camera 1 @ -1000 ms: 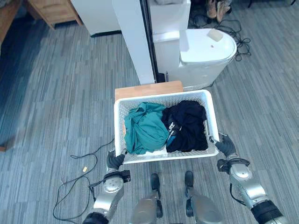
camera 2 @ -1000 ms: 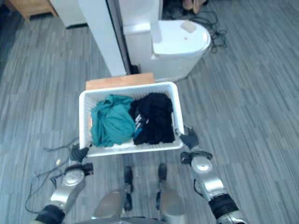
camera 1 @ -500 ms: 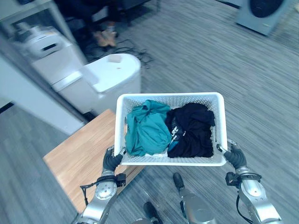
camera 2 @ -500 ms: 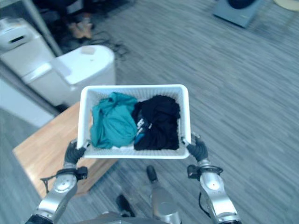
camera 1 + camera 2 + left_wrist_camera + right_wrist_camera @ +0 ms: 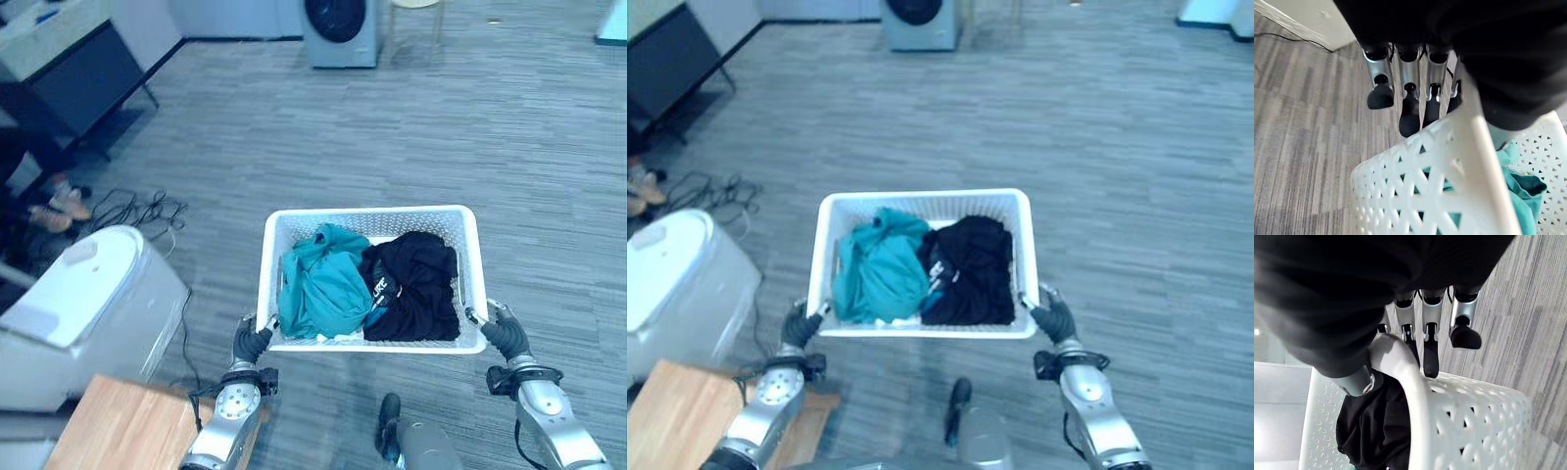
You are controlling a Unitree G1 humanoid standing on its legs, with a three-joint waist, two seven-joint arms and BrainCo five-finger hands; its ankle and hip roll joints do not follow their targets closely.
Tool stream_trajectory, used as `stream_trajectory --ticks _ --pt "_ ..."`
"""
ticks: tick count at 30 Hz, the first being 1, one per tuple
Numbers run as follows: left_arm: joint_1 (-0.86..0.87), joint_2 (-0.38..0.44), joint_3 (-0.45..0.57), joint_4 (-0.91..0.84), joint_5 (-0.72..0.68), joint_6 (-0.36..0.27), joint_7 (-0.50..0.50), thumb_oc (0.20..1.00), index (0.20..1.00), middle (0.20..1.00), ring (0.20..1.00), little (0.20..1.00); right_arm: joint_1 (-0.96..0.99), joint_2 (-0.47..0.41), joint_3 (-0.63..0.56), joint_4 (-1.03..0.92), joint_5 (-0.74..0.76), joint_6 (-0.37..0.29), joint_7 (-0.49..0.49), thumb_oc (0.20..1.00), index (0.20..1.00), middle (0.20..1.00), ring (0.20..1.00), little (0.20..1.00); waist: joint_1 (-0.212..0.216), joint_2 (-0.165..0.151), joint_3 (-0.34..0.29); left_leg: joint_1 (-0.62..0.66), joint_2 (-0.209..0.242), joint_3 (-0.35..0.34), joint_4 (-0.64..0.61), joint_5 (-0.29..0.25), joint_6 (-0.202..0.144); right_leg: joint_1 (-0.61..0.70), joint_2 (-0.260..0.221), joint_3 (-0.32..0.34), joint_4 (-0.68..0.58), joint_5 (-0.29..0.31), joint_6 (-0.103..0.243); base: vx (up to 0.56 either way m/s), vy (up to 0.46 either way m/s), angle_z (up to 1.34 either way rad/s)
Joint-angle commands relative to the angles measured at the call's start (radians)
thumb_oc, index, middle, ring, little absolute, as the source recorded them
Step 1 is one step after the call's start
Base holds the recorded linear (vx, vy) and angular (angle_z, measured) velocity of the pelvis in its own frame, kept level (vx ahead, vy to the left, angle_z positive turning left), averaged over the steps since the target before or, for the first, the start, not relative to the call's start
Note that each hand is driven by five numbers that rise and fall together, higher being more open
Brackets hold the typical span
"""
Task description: Grab the laundry basket,head to the washer,open it,put in the laundry and shut it.
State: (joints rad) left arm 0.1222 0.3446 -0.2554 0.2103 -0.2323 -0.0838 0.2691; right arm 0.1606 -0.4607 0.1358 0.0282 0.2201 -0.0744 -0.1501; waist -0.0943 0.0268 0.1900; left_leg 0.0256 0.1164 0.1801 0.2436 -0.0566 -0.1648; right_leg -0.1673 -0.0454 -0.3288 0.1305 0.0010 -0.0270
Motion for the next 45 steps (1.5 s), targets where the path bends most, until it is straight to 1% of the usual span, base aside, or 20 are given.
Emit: stream_trajectory --ticks 1,4,5,9,10,14,17,19,21,23,24,25,26,28,30,33,35,36,39,45 --pt "-0.010 0.015 0.028 -0.129 -0.088 -0.089 -0.094 0.200 0.200 0.200 0.200 0.200 -0.054 0.022 0.020 -0.103 0.102 -0.117 0.090 0.200 0.200 0.200 0.200 0.200 0.036 -0.036 -0.008 -0.079 -0.089 0.045 -0.083 0.055 0.104 0.118 -0.024 0.172 -0.089 0.030 0.134 0.34 -0.087 -1.39" --pt "0.012 0.015 0.026 -0.129 -0.073 -0.078 -0.100 0.200 0.200 0.200 0.200 0.200 -0.033 0.018 0.012 -0.108 0.086 -0.116 0.090 0.200 0.200 0.200 0.200 0.200 0.084 -0.032 -0.005 -0.159 -0.138 0.015 -0.158 0.135 0.110 0.197 0.013 0.221 -0.111 0.000 0.130 0.39 -0.074 -0.78" --pt "0.020 0.012 0.028 -0.137 -0.066 -0.073 -0.100 0.200 0.200 0.200 0.200 0.200 -0.026 0.016 0.010 -0.099 0.083 -0.113 0.090 0.200 0.200 0.200 0.200 0.200 0.115 -0.025 -0.004 -0.221 -0.155 -0.009 -0.192 0.203 0.103 0.250 0.041 0.255 -0.116 -0.025 0.121 0.38 -0.076 -0.34" --pt "0.030 0.015 0.033 -0.152 -0.056 -0.063 -0.102 0.200 0.200 0.200 0.200 0.200 -0.009 0.012 0.001 -0.095 0.078 -0.107 0.091 0.200 0.200 0.200 0.200 0.200 0.142 -0.024 -0.009 -0.239 -0.162 -0.010 -0.227 0.251 0.104 0.311 0.062 0.308 -0.107 -0.066 0.110 0.36 -0.004 -0.88" --pt "0.035 0.018 0.040 -0.159 -0.058 -0.064 -0.102 0.200 0.200 0.200 0.200 0.200 -0.011 0.018 0.002 -0.087 0.082 -0.102 0.096 0.200 0.200 0.200 0.200 0.200 0.152 -0.027 -0.019 -0.238 -0.164 -0.023 -0.205 0.237 0.116 0.334 0.065 0.339 -0.088 -0.089 0.110 0.34 0.057 -0.55" --pt "0.040 0.028 0.037 -0.160 -0.062 -0.061 -0.104 0.200 0.200 0.200 0.200 0.200 0.003 0.035 -0.001 -0.098 0.083 -0.103 0.108 0.200 0.200 0.200 0.200 0.200 0.149 -0.052 -0.048 -0.199 -0.166 -0.006 -0.195 0.193 0.153 0.342 0.033 0.355 -0.031 -0.085 0.139 0.32 0.114 -0.40" --pt "0.039 0.053 0.032 -0.169 -0.055 -0.054 -0.105 0.200 0.200 0.200 0.200 0.200 -0.014 0.048 0.008 -0.100 0.077 -0.106 0.119 0.200 0.200 0.200 0.200 0.200 0.141 -0.069 -0.045 -0.141 -0.171 0.008 -0.199 0.147 0.191 0.263 -0.002 0.373 0.165 0.056 0.217 0.21 0.083 -0.16" --pt "0.042 0.062 0.035 -0.172 -0.053 -0.054 -0.103 0.200 0.200 0.200 0.200 0.200 -0.025 0.049 0.014 -0.098 0.074 -0.108 0.121 0.200 0.200 0.200 0.200 0.200 0.137 -0.065 -0.039 -0.122 -0.168 0.011 -0.205 0.139 0.197 0.232 0.001 0.373 0.206 0.081 0.226 0.15 0.071 -0.15" --pt "0.044 0.074 0.045 -0.184 -0.049 -0.053 -0.104 0.200 0.200 0.200 0.200 0.200 -0.031 0.055 0.021 -0.093 0.065 -0.103 0.121 0.200 0.200 0.200 0.200 0.200 0.131 -0.055 -0.033 -0.084 -0.157 0.006 -0.222 0.117 0.198 0.181 -0.005 0.336 0.226 0.057 0.218 0.17 0.070 0.18" --pt "0.042 0.076 0.049 -0.183 -0.051 -0.054 -0.102 0.200 0.200 0.200 0.200 0.200 -0.037 0.057 0.026 -0.088 0.068 -0.104 0.121 0.200 0.200 0.200 0.200 0.200 0.121 -0.041 -0.031 -0.035 -0.149 0.003 -0.253 0.098 0.192 0.107 -0.002 0.279 0.164 0.027 0.192 0.27 0.044 0.04" --pt "0.045 0.075 0.055 -0.181 -0.058 -0.054 -0.104 0.200 0.200 0.200 0.200 0.200 -0.039 0.055 0.023 -0.085 0.074 -0.102 0.121 0.200 0.200 0.200 0.200 0.200 0.103 -0.031 -0.024 0.010 -0.140 -0.008 -0.275 0.081 0.180 0.046 -0.006 0.220 0.106 0.016 0.178 0.28 0.001 -0.14" --pt "0.045 0.074 0.055 -0.181 -0.058 -0.054 -0.105 0.200 0.200 0.200 0.200 0.200 -0.039 0.055 0.023 -0.085 0.074 -0.102 0.121 0.200 0.200 0.200 0.200 0.200 0.099 -0.028 -0.023 0.015 -0.138 -0.013 -0.279 0.079 0.179 0.051 -0.005 0.215 0.106 0.012 0.178 0.46 -0.048 -0.11" --pt "0.051 0.070 0.063 -0.178 -0.056 -0.052 -0.106 0.200 0.200 0.200 0.200 0.200 -0.028 0.053 0.016 -0.083 0.081 -0.104 0.121 0.200 0.200 0.200 0.200 0.200 0.077 -0.035 -0.014 0.075 -0.147 -0.022 -0.305 0.054 0.166 -0.035 -0.021 0.163 0.013 0.072 0.182 0.39 -0.050 -0.03" --pt "0.055 0.065 0.069 -0.176 -0.048 -0.053 -0.110 0.200 0.200 0.200 0.200 0.200 -0.012 0.049 0.003 -0.087 0.086 -0.104 0.126 0.200 0.200 0.200 0.200 0.200 0.049 -0.036 0.000 0.132 -0.145 -0.051 -0.322 0.031 0.150 -0.067 -0.022 0.134 -0.060 0.123 0.196 0.40 -0.051 0.23" --pt "0.050 0.061 0.072 -0.170 -0.036 -0.054 -0.113 0.200 0.200 0.200 0.200 0.200 0.005 0.048 -0.011 -0.088 0.078 -0.102 0.126 0.200 0.200 0.200 0.200 0.200 0.035 -0.035 0.006 0.166 -0.136 -0.077 -0.318 0.009 0.133 -0.088 -0.042 0.106 -0.100 0.153 0.207 0.40 -0.130 0.50" --pt "0.050 0.048 0.071 -0.157 -0.029 -0.064 -0.118 0.200 0.200 0.200 0.200 0.200 0.024 0.053 -0.022 -0.088 0.081 -0.102 0.135 0.200 0.200 0.200 0.200 0.200 0.023 -0.035 -0.008 0.204 -0.116 -0.108 -0.277 -0.007 0.112 -0.053 -0.045 0.112 -0.104 0.169 0.192 0.29 -0.118 0.52" --pt "0.050 0.031 0.063 -0.155 -0.049 -0.067 -0.125 0.200 0.200 0.200 0.200 0.200 0.026 0.044 -0.030 -0.082 0.081 -0.106 0.134 0.200 0.200 0.200 0.200 0.200 0.023 -0.028 -0.022 0.184 -0.093 -0.118 -0.203 0.019 0.088 -0.023 -0.038 0.109 -0.114 0.167 0.173 0.26 -0.155 0.68" --pt "0.041 0.023 0.064 -0.145 -0.079 -0.060 -0.131 0.200 0.200 0.200 0.200 0.200 0.022 0.040 -0.033 -0.083 0.097 -0.109 0.131 0.200 0.200 0.200 0.200 0.200 0.030 -0.036 -0.023 0.127 -0.045 -0.105 -0.053 0.097 0.048 0.020 -0.041 0.094 -0.115 0.146 0.152 0.25 -0.251 0.50" --pt "0.032 0.013 0.062 -0.145 -0.086 -0.058 -0.128 0.200 0.200 0.200 0.200 0.200 0.025 0.026 -0.042 -0.094 0.109 -0.108 0.129 0.200 0.200 0.200 0.200 0.200 0.050 -0.055 -0.009 0.040 -0.031 -0.085 0.094 0.134 0.053 0.092 -0.037 0.077 -0.137 0.109 0.123 0.21 -0.205 0.30" --pt "0.028 0.007 0.051 -0.141 -0.085 -0.055 -0.126 0.200 0.200 0.200 0.200 0.200 0.032 0.026 -0.053 -0.092 0.123 -0.100 0.121 0.200 0.200 0.200 0.200 0.200 0.090 -0.067 -0.001 -0.123 -0.088 -0.024 -0.030 0.069 0.101 0.175 -0.039 0.107 -0.160 0.056 0.137 0.23 -0.060 -0.17"
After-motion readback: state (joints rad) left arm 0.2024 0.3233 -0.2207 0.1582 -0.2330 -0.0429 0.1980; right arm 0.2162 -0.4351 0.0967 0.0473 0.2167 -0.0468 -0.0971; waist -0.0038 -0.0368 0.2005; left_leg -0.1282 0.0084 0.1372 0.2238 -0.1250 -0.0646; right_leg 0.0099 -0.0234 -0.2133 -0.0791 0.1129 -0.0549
